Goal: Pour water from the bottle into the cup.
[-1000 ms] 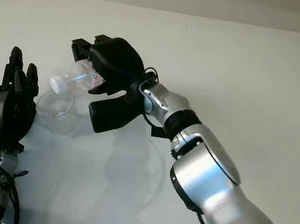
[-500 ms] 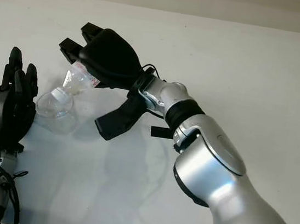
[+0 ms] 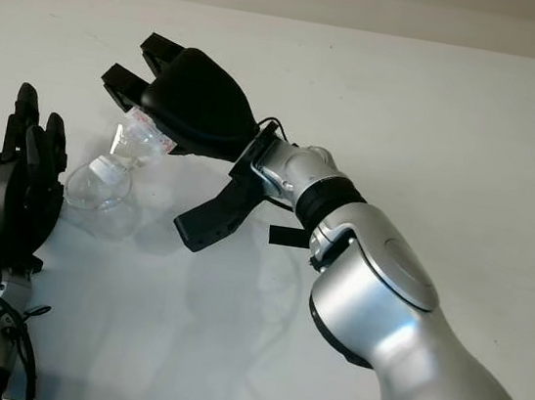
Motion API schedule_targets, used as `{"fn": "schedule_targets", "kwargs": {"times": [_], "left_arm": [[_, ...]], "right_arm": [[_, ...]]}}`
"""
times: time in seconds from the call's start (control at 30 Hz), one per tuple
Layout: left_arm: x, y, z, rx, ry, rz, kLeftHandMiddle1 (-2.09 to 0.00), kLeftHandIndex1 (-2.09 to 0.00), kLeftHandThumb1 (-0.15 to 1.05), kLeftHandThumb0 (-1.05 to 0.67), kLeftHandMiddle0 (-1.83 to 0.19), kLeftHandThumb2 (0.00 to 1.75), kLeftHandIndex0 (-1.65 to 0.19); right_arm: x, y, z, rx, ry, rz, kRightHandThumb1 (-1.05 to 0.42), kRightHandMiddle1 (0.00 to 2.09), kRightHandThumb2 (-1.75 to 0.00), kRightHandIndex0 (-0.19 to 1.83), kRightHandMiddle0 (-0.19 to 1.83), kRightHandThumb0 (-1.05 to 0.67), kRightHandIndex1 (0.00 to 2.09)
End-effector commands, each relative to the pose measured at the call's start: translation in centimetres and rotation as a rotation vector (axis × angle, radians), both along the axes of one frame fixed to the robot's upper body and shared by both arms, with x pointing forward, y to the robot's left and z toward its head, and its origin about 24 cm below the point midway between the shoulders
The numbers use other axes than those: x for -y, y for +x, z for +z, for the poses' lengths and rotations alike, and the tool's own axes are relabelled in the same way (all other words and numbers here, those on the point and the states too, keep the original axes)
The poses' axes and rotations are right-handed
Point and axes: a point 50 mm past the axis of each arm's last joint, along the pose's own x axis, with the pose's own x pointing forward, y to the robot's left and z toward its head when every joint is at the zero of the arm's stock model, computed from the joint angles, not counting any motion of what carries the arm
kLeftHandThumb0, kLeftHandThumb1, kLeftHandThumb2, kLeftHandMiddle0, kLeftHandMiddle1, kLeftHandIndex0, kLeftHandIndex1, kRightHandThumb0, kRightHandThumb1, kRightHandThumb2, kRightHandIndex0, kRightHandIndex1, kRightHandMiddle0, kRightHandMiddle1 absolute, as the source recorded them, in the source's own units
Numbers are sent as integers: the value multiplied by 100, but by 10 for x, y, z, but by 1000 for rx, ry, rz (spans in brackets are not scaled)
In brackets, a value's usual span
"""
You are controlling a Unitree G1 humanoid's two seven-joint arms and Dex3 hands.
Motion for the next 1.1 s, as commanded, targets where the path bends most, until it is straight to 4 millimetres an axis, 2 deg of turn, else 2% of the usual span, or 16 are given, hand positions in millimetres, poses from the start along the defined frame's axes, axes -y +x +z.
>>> {"fn": "schedule_targets", "kwargs": {"times": [0.0,0.1,0.27,0.43,0.5,0.63,0.77,0.93,1.07], "left_arm": [[0,-5,-13,-40,-16,10,-5,0,105,-77,18,66,19],[0,-5,-13,-43,-19,10,-5,0,105,-78,18,65,19],[1,-5,-13,-40,-21,11,-6,-2,105,-77,18,65,19],[-1,-6,-14,-43,-20,14,-5,-1,105,-78,18,64,19],[-1,-6,-14,-43,-15,11,-5,-1,105,-77,18,65,19],[-1,-6,-14,-43,-13,2,-5,0,105,-76,18,67,19],[0,-4,-14,-45,-27,-12,-5,-1,105,-77,17,67,19],[2,-1,-15,-46,-29,-23,-5,0,105,-76,18,68,19],[6,1,-16,-54,-31,-32,-5,0,105,-75,19,70,19]], "right_arm": [[-4,-1,8,6,28,19,-105,209,-28,130,74,-43,209],[-4,0,7,-153,120,7,-105,209,-26,126,75,-42,209],[1,8,6,-566,382,-15,-105,209,-24,114,82,-38,209],[20,20,5,-920,599,-11,-105,209,-34,115,84,-38,209],[33,25,3,-1031,676,8,-105,209,-36,108,82,-36,209],[55,29,-2,-1149,770,26,-105,209,-37,105,79,-33,209],[84,33,-6,-1384,943,53,-105,209,-38,119,85,-37,209],[117,18,-9,-1480,1058,71,-105,209,-44,132,92,-35,209],[135,0,-15,-1498,1022,66,-105,209,-44,132,96,-36,209]]}}
